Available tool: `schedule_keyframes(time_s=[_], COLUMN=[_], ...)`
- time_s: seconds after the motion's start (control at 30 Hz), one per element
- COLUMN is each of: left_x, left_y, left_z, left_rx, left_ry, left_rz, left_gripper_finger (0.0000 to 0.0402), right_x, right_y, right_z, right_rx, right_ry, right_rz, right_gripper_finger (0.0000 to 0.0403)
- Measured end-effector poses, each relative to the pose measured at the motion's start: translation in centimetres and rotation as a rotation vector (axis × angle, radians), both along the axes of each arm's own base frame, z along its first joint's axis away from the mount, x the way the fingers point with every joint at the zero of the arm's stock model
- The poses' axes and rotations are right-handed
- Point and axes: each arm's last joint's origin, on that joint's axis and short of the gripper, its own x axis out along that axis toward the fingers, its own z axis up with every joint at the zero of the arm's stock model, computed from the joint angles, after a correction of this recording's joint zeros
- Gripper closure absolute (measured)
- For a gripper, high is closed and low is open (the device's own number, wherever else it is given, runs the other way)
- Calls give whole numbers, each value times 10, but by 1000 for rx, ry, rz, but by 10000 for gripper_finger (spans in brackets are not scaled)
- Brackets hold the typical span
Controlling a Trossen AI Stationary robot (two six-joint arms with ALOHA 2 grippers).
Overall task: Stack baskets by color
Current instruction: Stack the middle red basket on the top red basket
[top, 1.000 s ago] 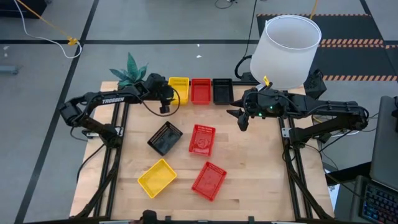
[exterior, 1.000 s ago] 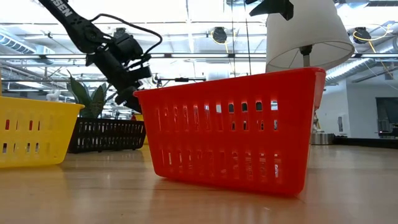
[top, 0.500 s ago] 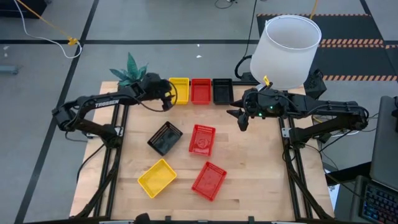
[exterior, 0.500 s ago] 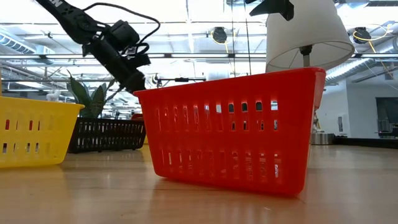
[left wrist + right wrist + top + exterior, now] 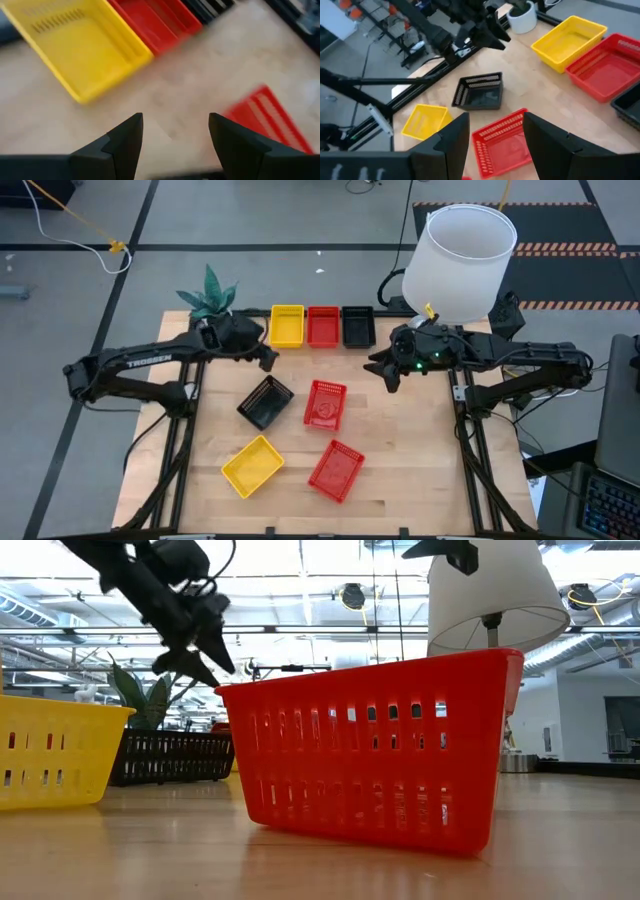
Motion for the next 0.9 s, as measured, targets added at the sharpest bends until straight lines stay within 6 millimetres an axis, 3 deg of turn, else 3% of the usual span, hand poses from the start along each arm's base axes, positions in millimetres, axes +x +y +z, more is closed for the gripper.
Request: schedule_keyframes(time_s=[0.2,0.57,0.9], left_x=[4,5,-1], left_y=[-47,-131,-167], left_z=[8,17,14], left_rx=[-103,-140,-206], left_ry=[-43,-174,-176], left_rz=[-62,-40,-112], left_gripper_finger=[174,174,174], right_x=[-1,-7,-11], right_y=[12,25,47], right_z=[1,-2,2], right_rx=[18,127,128], right_ry=[-3,81,89], right_rz=[98,297,345], right_gripper_finger=[222,222,222])
